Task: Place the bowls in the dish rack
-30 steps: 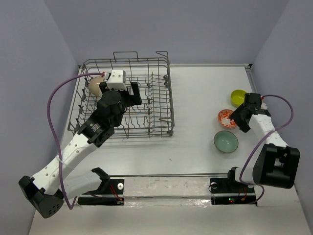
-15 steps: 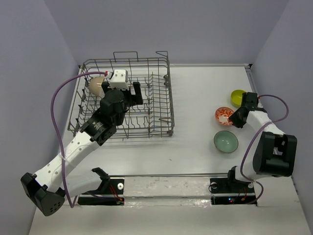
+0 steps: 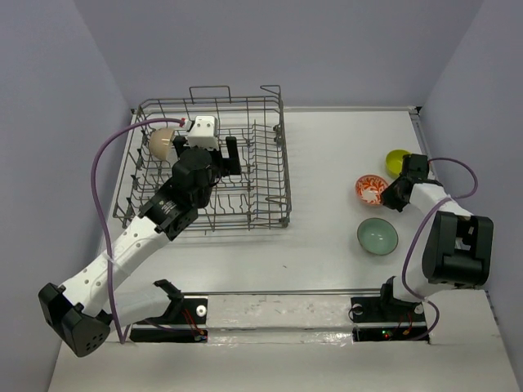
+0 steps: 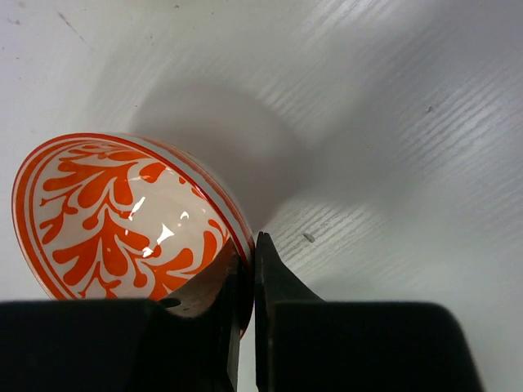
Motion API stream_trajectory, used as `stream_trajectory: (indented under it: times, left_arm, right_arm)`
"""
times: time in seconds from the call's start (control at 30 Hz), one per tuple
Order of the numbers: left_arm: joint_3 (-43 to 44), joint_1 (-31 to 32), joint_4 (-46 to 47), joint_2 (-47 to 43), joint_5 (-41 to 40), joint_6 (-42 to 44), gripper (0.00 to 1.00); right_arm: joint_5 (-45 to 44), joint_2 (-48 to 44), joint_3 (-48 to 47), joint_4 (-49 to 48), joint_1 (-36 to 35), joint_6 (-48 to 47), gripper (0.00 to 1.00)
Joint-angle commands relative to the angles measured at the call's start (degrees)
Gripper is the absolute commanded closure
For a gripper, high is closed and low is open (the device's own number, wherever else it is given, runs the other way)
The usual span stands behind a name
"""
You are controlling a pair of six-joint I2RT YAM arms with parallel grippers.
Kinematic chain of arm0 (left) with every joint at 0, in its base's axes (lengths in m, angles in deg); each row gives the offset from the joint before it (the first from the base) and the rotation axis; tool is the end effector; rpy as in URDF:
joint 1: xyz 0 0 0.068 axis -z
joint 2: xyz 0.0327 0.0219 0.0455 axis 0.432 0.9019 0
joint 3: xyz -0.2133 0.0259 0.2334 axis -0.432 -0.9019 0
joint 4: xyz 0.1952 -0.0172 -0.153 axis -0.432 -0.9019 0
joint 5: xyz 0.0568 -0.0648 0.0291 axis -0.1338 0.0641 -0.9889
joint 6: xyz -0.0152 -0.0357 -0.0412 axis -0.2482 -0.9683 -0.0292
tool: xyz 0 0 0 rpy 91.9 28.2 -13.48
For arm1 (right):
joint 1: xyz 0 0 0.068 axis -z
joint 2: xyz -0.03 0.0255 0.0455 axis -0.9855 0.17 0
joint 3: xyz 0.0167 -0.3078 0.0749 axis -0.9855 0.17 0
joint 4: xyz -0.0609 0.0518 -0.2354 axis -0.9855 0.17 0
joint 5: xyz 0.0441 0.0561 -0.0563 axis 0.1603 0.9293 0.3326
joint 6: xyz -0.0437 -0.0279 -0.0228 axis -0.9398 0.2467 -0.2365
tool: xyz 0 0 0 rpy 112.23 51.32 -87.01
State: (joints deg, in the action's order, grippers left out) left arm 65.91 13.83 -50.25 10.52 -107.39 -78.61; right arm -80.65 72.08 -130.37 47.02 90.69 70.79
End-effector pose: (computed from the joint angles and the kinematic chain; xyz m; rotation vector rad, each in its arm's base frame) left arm 0.1675 -0.1130 0.4379 0.0544 1.6269 -0.2348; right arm 0.2731 -0.0541 0.2358 1.0832 2.3635 0.0517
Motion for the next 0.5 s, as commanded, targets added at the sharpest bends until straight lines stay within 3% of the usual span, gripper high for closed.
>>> stream_trajectory:
  times: [0.0,0.17,0.33,0.47]
  left_arm:
    - [0.26,0.31,2.76,0.24,-0.98,-0.16,0.01]
    - [3.42,0.22,0.13,1.64,-0.28,-0.87,0.01]
    - [12.38,0.31,-8.3,3.84,2.35,-3.85,0.01]
    - [19.58,0.31,-14.63,5.33,5.25,-7.19,0.01]
  right_arm:
    - [2.18,-0.21,-0.64,-2.99,0.24,-0.6,0.98]
    - [6.56,-3.28,-5.03,-0.88,0.24,-1.75,0.99]
    - [12.8,-9.43,-13.36,4.38,0.24,-2.45,0.99]
    - [14.31,-12.51,-21.35,8.6,-6.05,-2.54,0.99]
